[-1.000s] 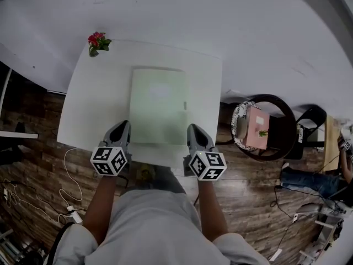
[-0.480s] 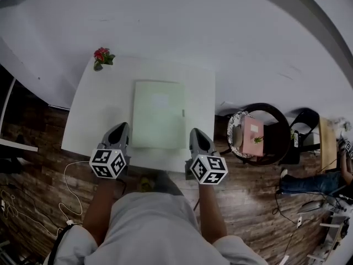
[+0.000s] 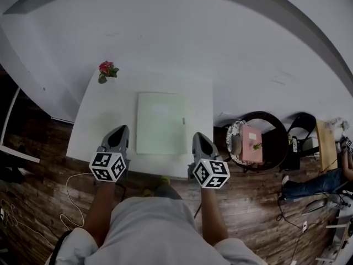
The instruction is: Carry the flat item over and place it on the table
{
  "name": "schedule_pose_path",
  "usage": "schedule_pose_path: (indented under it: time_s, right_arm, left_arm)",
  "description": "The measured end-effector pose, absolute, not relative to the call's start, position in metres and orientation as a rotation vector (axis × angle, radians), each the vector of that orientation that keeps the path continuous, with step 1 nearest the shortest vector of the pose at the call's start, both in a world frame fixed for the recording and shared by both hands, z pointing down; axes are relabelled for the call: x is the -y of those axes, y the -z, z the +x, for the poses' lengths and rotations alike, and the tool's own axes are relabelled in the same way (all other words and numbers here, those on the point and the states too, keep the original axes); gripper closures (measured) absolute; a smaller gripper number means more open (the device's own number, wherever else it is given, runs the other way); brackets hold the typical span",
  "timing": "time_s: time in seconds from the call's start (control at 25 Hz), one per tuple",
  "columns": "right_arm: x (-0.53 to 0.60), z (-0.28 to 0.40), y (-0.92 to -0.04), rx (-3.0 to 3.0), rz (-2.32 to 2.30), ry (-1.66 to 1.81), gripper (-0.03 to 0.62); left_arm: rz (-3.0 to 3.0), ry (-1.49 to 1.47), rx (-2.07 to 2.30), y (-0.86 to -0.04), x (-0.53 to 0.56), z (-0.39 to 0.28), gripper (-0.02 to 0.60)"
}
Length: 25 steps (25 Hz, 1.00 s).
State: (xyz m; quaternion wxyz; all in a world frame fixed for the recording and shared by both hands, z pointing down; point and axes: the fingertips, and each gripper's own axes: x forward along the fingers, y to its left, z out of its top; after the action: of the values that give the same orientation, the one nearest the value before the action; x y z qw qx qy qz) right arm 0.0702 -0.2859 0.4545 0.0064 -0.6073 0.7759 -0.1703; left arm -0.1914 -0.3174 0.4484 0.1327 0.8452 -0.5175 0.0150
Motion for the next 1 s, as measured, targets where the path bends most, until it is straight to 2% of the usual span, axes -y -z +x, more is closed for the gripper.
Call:
schedule_pose_path:
  time_s: [1.0]
  right_arm:
    - [0.283,0.067,-0.397,-2.414,-1.871,0.330,0.591]
  left_arm:
    - [2.540,0.028,1.568,-0.392,0.312,-0.206,0.575]
